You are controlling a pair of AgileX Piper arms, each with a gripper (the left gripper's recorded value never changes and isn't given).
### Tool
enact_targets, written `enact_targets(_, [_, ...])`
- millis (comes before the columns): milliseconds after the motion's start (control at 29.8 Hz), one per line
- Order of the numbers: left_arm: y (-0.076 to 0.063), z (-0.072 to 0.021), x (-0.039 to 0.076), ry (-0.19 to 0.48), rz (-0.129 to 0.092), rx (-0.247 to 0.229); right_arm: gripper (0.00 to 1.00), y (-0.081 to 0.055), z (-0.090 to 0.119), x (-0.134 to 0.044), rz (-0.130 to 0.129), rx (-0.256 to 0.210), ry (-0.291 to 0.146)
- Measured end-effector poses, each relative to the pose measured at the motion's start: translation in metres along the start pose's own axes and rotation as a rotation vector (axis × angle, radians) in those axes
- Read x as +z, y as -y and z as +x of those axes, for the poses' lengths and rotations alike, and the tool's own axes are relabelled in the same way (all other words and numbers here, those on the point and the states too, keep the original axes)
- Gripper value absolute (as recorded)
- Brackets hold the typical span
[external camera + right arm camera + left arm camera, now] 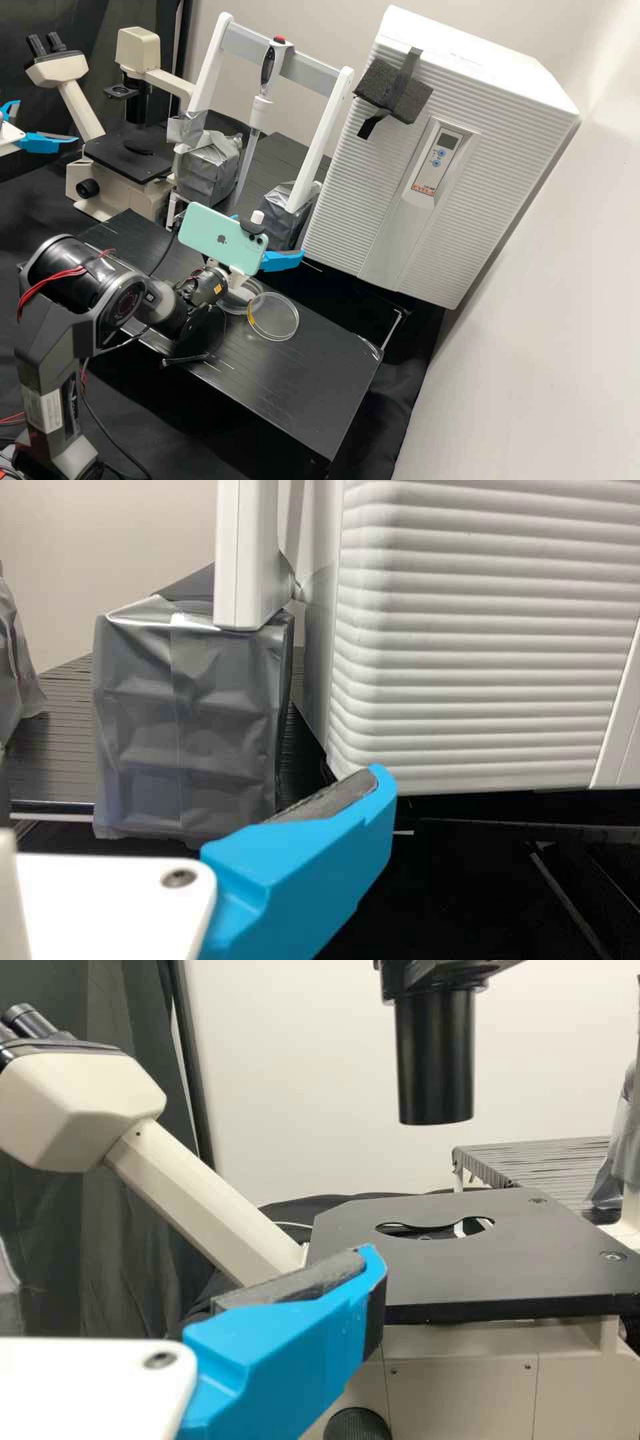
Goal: Open the bottle
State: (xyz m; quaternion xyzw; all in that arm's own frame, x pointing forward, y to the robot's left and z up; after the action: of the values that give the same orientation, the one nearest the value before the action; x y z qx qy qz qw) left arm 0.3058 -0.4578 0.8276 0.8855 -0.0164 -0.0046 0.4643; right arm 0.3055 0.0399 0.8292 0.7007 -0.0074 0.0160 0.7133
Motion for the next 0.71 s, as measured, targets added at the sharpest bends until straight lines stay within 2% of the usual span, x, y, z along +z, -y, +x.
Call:
enact_targets(134, [0.0, 0.0, 0.001, 0.006, 0.003, -0.001, 1.0, 0.0, 0.0, 0.0, 0.0, 0.0, 0.0])
enact_targets(202, [0.002, -0.0047, -0.001, 0.052, 0.003, -0.017, 1.0, 0.0, 0.0, 0.0, 0.0, 0.0, 0.0])
enact_targets(235, [0.002, -0.0095, -0.001, 0.089, -0.003, -0.027, 1.0, 0.0, 0.0, 0.0, 0.0, 0.0, 0.0])
enact_targets(336, [0.001, -0.0177, -0.001, 0.132, -0.019, -0.036, 1.0, 0.0, 0.0, 0.0, 0.0, 0.0, 0.0])
enact_targets(370, [0.0, -0.0215, -0.001, 0.145, -0.027, -0.028, 1.0, 0.0, 0.0, 0.0, 0.0, 0.0, 0.0])
enact_targets(403, [0.0, -0.0269, -0.002, 0.175, -0.02, -0.027, 1.0, 0.0, 0.0, 0.0, 0.0, 0.0, 0.0])
enact_targets(504, [0.001, -0.0512, 0.0, 0.271, -0.021, -0.009, 1.0, 0.0, 0.0, 0.0, 0.0, 0.0, 0.0])
enact_targets(605, [-0.001, -0.0606, 0.004, 0.336, -0.01, 0.01, 1.0, 0.0, 0.0, 0.0, 0.0, 0.0, 0.0])
enact_targets(706, [0.004, -0.0769, 0.006, 0.385, -0.04, -0.035, 1.0, 0.0, 0.0, 0.0, 0.0, 0.0, 0.0])
